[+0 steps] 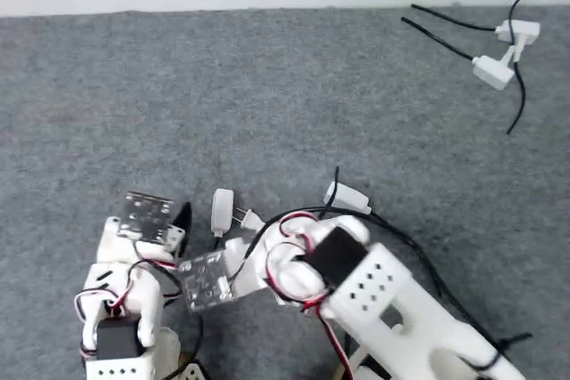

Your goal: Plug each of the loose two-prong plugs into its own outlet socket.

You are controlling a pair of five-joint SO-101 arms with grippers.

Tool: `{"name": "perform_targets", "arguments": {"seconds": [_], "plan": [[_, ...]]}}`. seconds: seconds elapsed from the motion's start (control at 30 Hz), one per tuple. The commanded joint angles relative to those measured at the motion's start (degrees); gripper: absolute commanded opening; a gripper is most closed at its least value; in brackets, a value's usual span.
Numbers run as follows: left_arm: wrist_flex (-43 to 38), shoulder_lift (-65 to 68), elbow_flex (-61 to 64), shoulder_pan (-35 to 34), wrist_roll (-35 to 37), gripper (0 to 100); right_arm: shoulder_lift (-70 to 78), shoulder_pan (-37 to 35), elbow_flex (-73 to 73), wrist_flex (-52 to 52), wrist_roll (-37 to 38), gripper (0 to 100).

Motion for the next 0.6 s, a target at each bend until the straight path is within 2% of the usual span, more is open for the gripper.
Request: {"name": "perform_targets", "arguments": {"seconds": [0.0, 0.2, 0.33, 0.47, 0.57], "plan": [[2.99, -0.35, -5.05, 5.8, -2.11, 24, -5.93, 1.54, -0.18, -2.68, -4.4, 0.9], [8.7, -0.35, -11.03, 7.56, -2.02, 24, -14.64, 1.89, 3.6, -3.12, -6.86, 0.9], [11.52, -0.35, -13.41, 13.19, -2.9, 24, -20.53, 2.42, 8.53, -6.81, -9.23, 0.9], [11.96, -0.35, -14.46, 20.48, -7.91, 24, -24.84, 4.79, 12.57, -10.59, -9.32, 0.9], [14.51, -0.35, -16.04, 23.03, -10.37, 24, -25.8, 5.32, 14.77, -12.97, -9.32, 0.9]]}}
